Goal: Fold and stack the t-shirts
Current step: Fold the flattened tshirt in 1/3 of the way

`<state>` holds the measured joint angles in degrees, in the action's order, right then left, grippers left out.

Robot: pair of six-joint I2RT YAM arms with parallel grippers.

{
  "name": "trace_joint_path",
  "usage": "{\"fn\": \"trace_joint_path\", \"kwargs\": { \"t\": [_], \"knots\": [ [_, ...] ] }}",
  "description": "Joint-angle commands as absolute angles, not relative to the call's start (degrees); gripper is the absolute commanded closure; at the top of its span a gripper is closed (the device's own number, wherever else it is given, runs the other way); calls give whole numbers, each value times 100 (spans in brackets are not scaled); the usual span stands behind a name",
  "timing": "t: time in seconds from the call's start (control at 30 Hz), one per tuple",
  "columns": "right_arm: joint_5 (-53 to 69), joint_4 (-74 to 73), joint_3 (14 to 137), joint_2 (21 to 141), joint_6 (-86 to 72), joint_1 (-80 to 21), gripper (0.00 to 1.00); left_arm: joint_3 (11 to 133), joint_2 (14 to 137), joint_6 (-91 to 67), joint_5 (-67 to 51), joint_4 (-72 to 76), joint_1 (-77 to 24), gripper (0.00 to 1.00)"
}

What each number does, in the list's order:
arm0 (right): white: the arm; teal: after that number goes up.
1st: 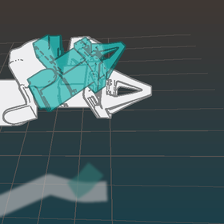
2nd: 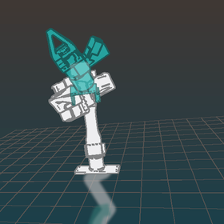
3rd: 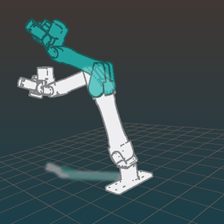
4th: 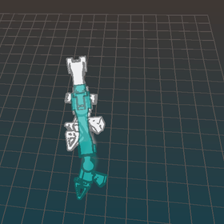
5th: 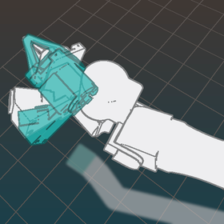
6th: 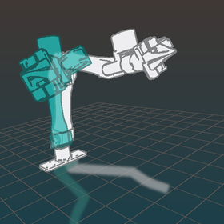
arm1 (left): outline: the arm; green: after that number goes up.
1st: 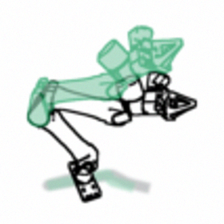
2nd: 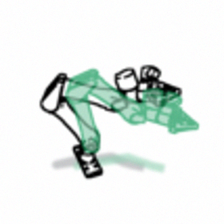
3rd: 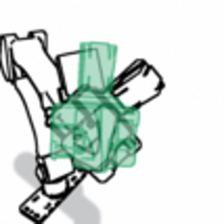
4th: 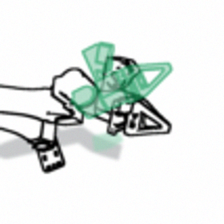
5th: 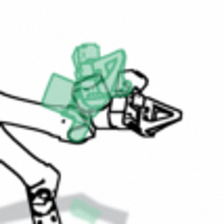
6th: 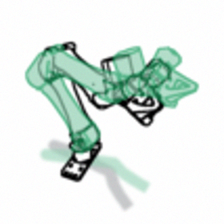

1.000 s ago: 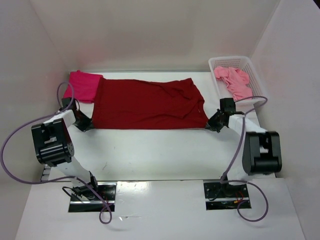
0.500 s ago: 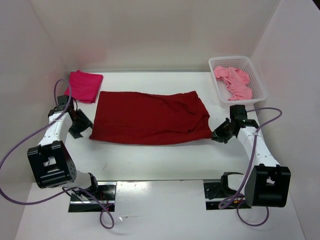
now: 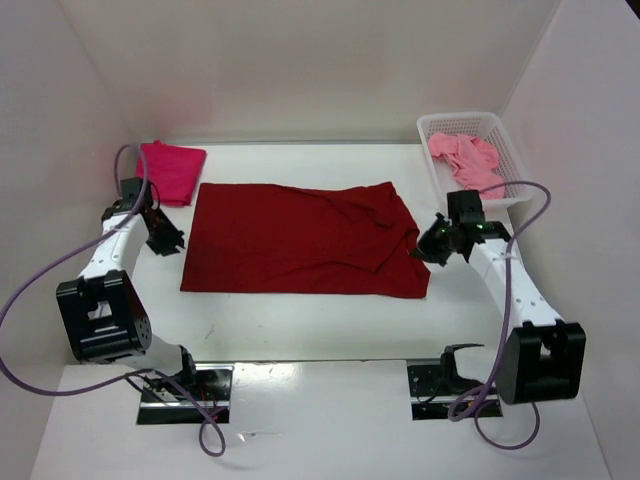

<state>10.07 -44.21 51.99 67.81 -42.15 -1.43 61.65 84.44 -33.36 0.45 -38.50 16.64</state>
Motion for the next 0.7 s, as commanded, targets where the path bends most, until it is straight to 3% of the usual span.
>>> {"fn": "trace_joint_path", "kwargs": {
  "t": [0.0, 0.07, 0.17, 0.3, 0.37, 0.67],
  "knots": [
    [1423, -3073, 5370, 7381, -3999, -535, 100, 6521, 8595, -3444, -413, -3191, 1267, 77],
    [1372, -2525, 5589, 7891, -4052, -676, 100, 6810, 8709, -3445, -265, -2972, 828, 90],
    [1328, -1873, 6011, 8627, -4052, -747, 92, 7303, 9148, -3524, -245, -2665, 624, 91],
    [915, -1547, 6555, 9489, -3710, -800, 79, 7497, 9868, -3911, -553, -2154, 624, 75],
    [696, -1398, 6802, 9772, -3709, -800, 67, 7646, 10106, -3964, -615, -2022, 624, 71],
    [176, -1248, 7216, 10696, -3788, -800, 58, 8543, 11170, -4043, -396, -1828, 624, 57]
  ]
}}
